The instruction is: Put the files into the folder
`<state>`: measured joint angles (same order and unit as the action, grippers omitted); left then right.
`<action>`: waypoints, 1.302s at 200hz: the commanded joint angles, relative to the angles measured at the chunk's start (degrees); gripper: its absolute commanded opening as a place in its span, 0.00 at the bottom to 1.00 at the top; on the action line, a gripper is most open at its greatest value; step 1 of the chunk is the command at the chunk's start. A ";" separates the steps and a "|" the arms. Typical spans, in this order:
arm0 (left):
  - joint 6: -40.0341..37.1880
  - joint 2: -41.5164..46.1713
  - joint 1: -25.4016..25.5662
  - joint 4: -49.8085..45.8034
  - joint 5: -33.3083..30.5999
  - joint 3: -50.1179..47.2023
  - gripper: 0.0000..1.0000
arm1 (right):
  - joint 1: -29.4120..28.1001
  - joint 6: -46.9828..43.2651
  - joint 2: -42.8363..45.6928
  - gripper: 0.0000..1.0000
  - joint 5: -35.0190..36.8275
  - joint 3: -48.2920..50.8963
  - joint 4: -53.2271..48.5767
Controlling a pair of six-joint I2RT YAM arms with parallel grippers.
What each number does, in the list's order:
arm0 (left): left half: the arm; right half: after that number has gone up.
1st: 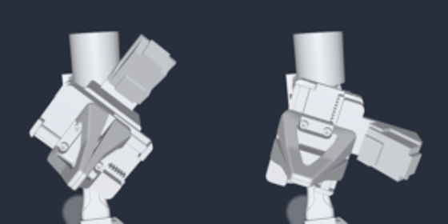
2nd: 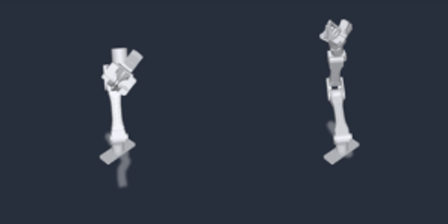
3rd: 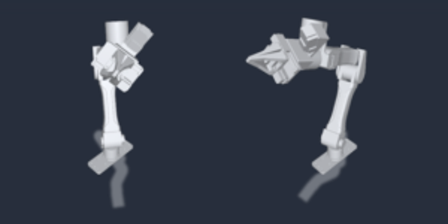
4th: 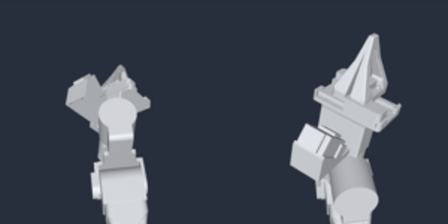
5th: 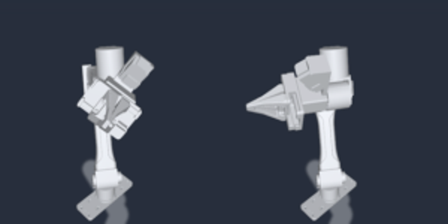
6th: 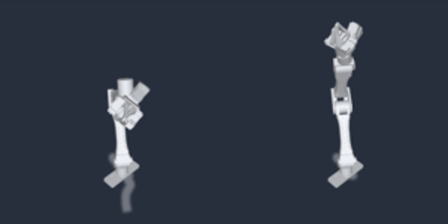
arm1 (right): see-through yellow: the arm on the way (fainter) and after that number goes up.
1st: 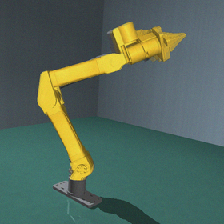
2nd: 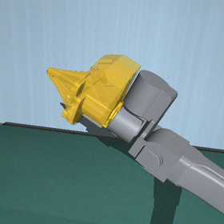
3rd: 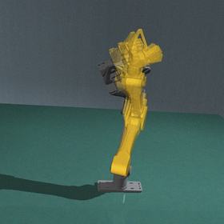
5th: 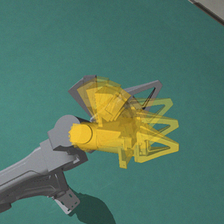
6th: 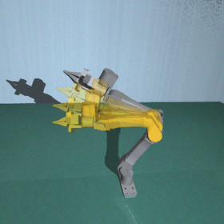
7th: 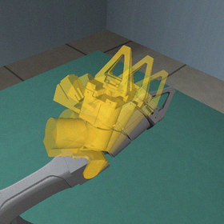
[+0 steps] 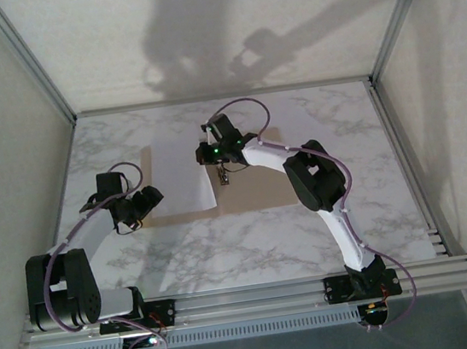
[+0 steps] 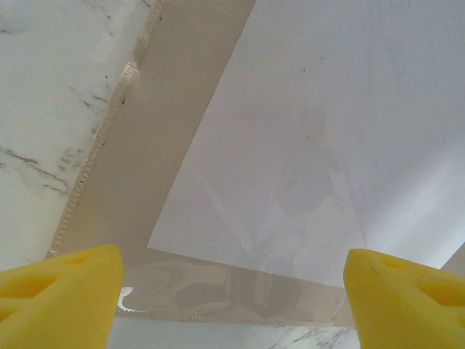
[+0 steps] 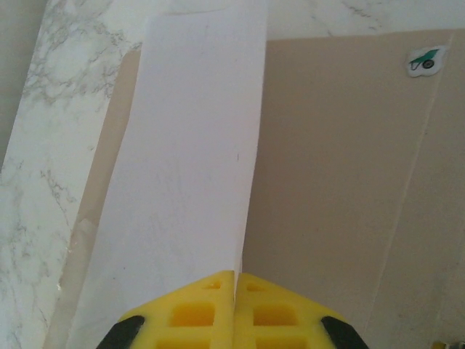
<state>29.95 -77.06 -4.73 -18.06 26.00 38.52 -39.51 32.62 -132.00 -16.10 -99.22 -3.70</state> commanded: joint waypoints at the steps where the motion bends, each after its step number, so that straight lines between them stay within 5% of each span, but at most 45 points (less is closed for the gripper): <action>1: -0.59 1.23 -0.54 -0.06 0.82 -0.30 0.79 | -0.57 -0.86 2.01 0.02 0.19 1.46 1.25; 221: -0.68 0.78 -0.51 -0.19 0.91 -0.20 0.80 | -1.54 -9.05 -0.70 0.03 -5.42 3.38 3.50; 260: -0.68 0.55 -0.45 -0.22 0.90 0.64 0.80 | -1.54 -10.03 -0.97 0.12 -5.76 1.99 1.36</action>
<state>29.95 -76.97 -4.73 -18.09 26.20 38.52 -40.40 24.36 -132.11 -20.69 -96.42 -1.08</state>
